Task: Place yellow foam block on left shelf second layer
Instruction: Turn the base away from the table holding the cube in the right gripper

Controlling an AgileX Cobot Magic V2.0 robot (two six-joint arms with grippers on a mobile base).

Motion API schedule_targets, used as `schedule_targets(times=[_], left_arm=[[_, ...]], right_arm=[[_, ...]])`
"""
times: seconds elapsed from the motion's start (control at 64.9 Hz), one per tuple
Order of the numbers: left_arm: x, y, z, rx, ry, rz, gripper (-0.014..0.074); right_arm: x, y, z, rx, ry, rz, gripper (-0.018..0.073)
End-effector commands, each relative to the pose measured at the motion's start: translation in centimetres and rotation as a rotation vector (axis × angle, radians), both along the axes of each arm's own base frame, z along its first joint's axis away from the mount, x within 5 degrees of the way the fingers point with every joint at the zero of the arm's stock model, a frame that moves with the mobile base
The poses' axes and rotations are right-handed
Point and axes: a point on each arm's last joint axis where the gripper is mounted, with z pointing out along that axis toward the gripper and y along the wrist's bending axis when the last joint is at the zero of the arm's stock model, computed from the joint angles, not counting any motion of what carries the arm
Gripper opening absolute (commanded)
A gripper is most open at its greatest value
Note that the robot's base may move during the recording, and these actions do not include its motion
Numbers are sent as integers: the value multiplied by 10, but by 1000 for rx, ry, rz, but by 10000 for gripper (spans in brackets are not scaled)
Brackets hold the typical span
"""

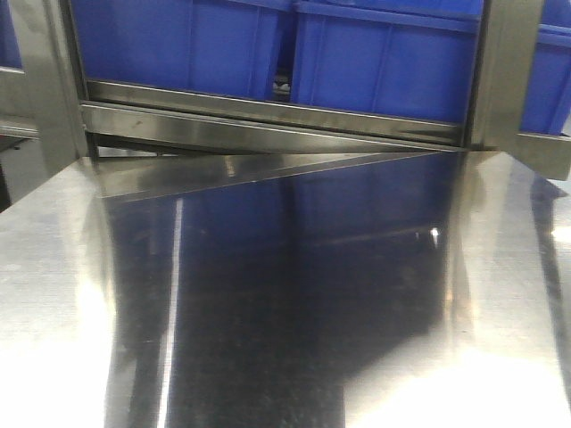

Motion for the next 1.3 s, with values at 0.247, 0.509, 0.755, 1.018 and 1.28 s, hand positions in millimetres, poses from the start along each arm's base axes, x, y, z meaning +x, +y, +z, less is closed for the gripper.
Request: schedule_targets(times=[0.247, 0.509, 0.755, 1.018, 1.28], left_arm=[[1, -1, -1, -7, -53, -14, 136], [1, -1, -1, -7, -53, -14, 136], [1, -1, -1, -7, -53, -14, 136], [1, -1, -1, -7, -53, -14, 136], [1, -1, -1, -7, -53, -14, 136]], right_arm=[[0, 0, 15, -34, -91, -2, 183], [0, 0, 15, -34, -91, -2, 183], [0, 0, 15, -34, -91, -2, 183], [0, 0, 15, -34, -91, -2, 183], [0, 0, 15, -34, -91, -2, 183]])
